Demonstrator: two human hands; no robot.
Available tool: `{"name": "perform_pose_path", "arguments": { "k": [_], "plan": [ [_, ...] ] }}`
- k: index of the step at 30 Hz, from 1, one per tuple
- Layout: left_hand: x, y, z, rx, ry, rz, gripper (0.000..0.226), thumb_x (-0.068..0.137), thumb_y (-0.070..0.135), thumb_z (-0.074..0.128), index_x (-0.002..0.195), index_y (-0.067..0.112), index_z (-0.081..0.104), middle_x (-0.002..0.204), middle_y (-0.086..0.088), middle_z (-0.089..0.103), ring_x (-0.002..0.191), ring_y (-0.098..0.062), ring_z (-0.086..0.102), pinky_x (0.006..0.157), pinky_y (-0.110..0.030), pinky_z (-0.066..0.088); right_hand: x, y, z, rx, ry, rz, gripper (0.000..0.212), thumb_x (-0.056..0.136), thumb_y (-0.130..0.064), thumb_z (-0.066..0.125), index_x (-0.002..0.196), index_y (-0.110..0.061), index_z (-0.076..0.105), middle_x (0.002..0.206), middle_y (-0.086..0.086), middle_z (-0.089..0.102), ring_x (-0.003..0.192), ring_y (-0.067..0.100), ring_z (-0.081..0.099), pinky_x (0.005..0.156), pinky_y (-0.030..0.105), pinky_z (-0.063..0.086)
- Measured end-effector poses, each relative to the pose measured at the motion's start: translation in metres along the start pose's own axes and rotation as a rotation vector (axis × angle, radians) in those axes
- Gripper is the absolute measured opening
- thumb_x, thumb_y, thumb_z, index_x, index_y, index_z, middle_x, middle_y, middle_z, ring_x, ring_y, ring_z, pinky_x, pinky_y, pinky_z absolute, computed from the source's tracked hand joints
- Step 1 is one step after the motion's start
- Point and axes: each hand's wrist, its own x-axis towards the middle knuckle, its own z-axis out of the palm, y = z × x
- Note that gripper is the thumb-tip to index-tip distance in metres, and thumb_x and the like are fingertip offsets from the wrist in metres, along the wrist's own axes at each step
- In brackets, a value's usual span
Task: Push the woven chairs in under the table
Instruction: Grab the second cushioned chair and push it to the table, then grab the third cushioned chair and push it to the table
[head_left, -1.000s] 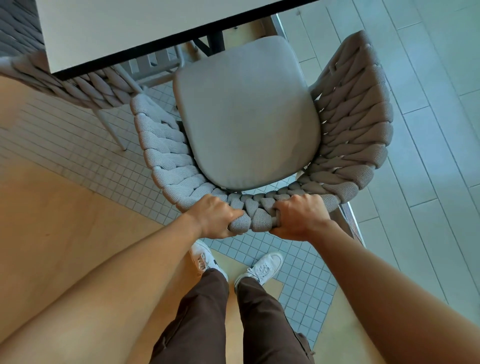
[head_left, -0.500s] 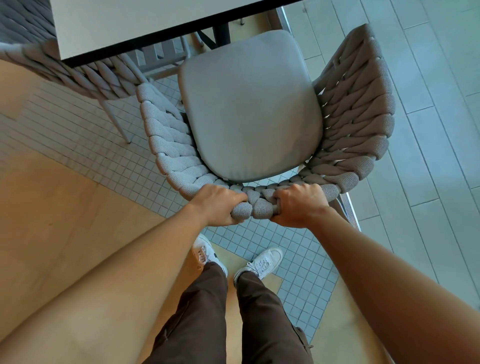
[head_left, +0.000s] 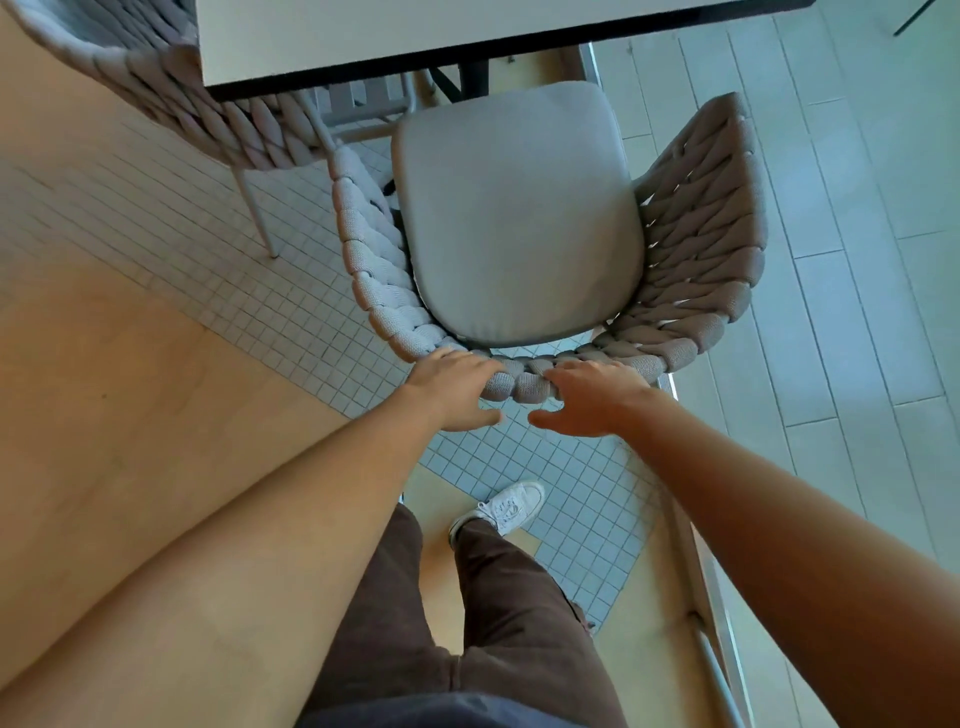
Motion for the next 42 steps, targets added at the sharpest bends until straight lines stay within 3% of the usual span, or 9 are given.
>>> {"name": "perform_pose_path", "arguments": {
  "k": [3, 8, 11, 15, 21, 26, 33, 42],
  "plan": [
    [-0.017, -0.014, -0.011, -0.081, 0.02, 0.011, 0.065, 0.087, 0.062, 0.059, 0.142, 0.031, 0.045, 0.138, 0.006, 0.055, 0.129, -0.019, 0.046, 0.104, -0.036, 0.035, 0.001, -0.012, -0.022, -0.018, -0.026, -0.013, 0.058, 0.087, -0.075, 0.049, 0.123, -0.031, 0.061, 0.117, -0.002, 0.068, 0.102, 0.021, 0.063, 0.082, 0.039, 0.053],
    [-0.054, -0.059, -0.028, -0.154, 0.147, -0.029, 0.058, 0.089, 0.059, 0.059, 0.138, 0.029, 0.051, 0.14, 0.007, 0.054, 0.129, -0.019, 0.046, 0.103, -0.036, 0.036, 0.01, -0.055, -0.063, -0.08, 0.102, -0.051, 0.082, 0.086, -0.083, 0.041, 0.149, -0.03, 0.046, 0.147, 0.0, 0.054, 0.134, 0.025, 0.051, 0.103, 0.048, 0.046],
    [-0.08, -0.102, -0.037, -0.232, 0.205, -0.135, 0.058, 0.09, 0.06, 0.056, 0.14, 0.031, 0.046, 0.143, 0.009, 0.05, 0.13, -0.02, 0.047, 0.102, -0.041, 0.038, 0.019, -0.102, -0.088, -0.101, 0.182, -0.054, 0.09, 0.087, -0.084, 0.04, 0.155, -0.026, 0.033, 0.152, 0.004, 0.05, 0.138, 0.028, 0.047, 0.107, 0.05, 0.044],
    [-0.114, -0.163, -0.045, -0.347, 0.252, -0.282, 0.062, 0.09, 0.066, 0.05, 0.144, 0.036, 0.04, 0.147, 0.008, 0.046, 0.13, -0.022, 0.047, 0.099, -0.043, 0.04, 0.036, -0.173, -0.114, -0.114, 0.258, -0.084, 0.092, 0.086, -0.085, 0.04, 0.152, -0.023, 0.034, 0.148, 0.005, 0.054, 0.134, 0.029, 0.051, 0.105, 0.052, 0.046],
    [-0.185, -0.27, -0.052, -0.268, 0.264, -0.334, 0.068, 0.09, 0.068, 0.046, 0.148, 0.034, 0.036, 0.155, 0.006, 0.039, 0.137, -0.024, 0.041, 0.107, -0.045, 0.032, 0.08, -0.287, -0.147, -0.163, 0.288, -0.111, 0.104, 0.082, -0.09, 0.036, 0.161, -0.027, 0.012, 0.161, 0.006, 0.039, 0.146, 0.031, 0.038, 0.112, 0.057, 0.039],
    [-0.239, -0.343, -0.059, -0.256, 0.324, -0.396, 0.071, 0.089, 0.069, 0.047, 0.148, 0.031, 0.037, 0.155, 0.004, 0.039, 0.137, -0.027, 0.04, 0.11, -0.047, 0.029, 0.116, -0.362, -0.17, -0.197, 0.28, -0.158, 0.108, 0.08, -0.093, 0.033, 0.162, -0.028, 0.01, 0.166, 0.007, 0.028, 0.152, 0.03, 0.025, 0.12, 0.06, 0.024],
    [-0.283, -0.421, -0.072, -0.237, 0.378, -0.476, 0.071, 0.09, 0.068, 0.048, 0.147, 0.026, 0.04, 0.151, 0.001, 0.045, 0.136, -0.026, 0.043, 0.11, -0.045, 0.031, 0.159, -0.422, -0.207, -0.269, 0.264, -0.204, 0.11, 0.078, -0.095, 0.03, 0.162, -0.026, 0.011, 0.167, 0.008, 0.027, 0.152, 0.031, 0.026, 0.12, 0.06, 0.024],
    [-0.278, -0.523, -0.106, -0.249, 0.388, -0.579, 0.073, 0.091, 0.068, 0.047, 0.149, 0.024, 0.038, 0.15, -0.001, 0.046, 0.135, -0.026, 0.044, 0.109, -0.045, 0.035, 0.261, -0.483, -0.276, -0.329, 0.202, -0.27, 0.107, 0.081, -0.091, 0.031, 0.162, -0.025, 0.012, 0.168, 0.008, 0.021, 0.154, 0.03, 0.019, 0.122, 0.058, 0.02]
  ]
}}
